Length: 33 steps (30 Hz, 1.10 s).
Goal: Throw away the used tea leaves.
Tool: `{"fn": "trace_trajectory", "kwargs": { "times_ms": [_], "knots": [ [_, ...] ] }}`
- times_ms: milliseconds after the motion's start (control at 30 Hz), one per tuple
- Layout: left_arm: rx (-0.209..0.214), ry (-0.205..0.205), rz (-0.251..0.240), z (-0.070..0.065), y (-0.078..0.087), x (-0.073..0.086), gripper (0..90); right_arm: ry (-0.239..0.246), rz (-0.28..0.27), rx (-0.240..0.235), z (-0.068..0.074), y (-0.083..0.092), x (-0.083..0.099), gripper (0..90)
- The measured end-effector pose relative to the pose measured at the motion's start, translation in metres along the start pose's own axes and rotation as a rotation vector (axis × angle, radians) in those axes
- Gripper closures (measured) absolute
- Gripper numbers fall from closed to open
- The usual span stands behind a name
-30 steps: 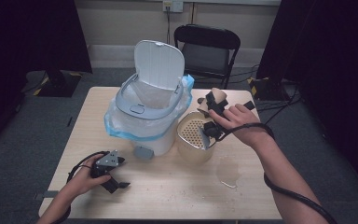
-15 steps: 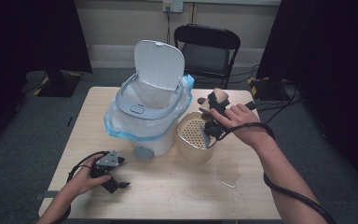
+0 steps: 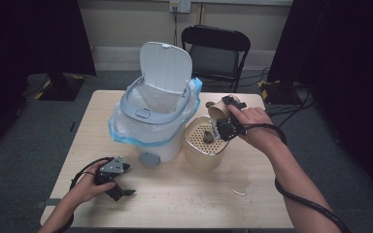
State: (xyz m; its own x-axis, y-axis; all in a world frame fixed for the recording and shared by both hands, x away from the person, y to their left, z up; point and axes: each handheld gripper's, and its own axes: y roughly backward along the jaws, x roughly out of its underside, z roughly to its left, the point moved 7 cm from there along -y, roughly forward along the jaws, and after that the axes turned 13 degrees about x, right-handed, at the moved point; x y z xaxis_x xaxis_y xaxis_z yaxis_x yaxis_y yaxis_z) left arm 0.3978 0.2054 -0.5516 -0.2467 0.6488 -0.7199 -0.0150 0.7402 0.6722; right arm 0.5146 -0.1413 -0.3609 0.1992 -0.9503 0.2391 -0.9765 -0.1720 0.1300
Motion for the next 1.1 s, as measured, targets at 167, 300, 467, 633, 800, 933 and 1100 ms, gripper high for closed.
{"fn": "trace_trajectory", "kwargs": {
  "times_ms": [167,300,467,633,800,933,1100],
  "knots": [
    [-0.004,0.000,-0.006,0.000,0.000,0.000,0.0,-0.185,-0.002,-0.084,0.000,-0.003,0.008,34.0],
    [-0.004,0.001,-0.007,0.000,-0.001,0.000,0.0,-0.265,0.002,-0.126,0.001,-0.004,0.009,34.0],
    [-0.004,0.001,-0.007,0.000,-0.001,0.000,0.0,-0.350,0.010,-0.169,0.001,-0.006,0.010,33.9],
    [-0.005,0.001,-0.007,0.000,-0.001,0.000,0.0,-0.461,0.017,-0.222,0.001,-0.009,0.011,33.6],
    [-0.011,0.002,-0.004,0.000,0.000,0.000,0.0,-0.596,0.003,-0.277,0.000,-0.010,0.011,33.5],
    [-0.011,0.004,-0.004,0.000,0.000,0.000,0.0,-0.674,0.026,-0.318,0.001,-0.011,0.011,33.3],
    [-0.011,0.005,-0.003,0.000,0.000,0.000,0.0,-0.719,0.024,-0.337,0.002,-0.011,0.011,33.3]
  ]
}}
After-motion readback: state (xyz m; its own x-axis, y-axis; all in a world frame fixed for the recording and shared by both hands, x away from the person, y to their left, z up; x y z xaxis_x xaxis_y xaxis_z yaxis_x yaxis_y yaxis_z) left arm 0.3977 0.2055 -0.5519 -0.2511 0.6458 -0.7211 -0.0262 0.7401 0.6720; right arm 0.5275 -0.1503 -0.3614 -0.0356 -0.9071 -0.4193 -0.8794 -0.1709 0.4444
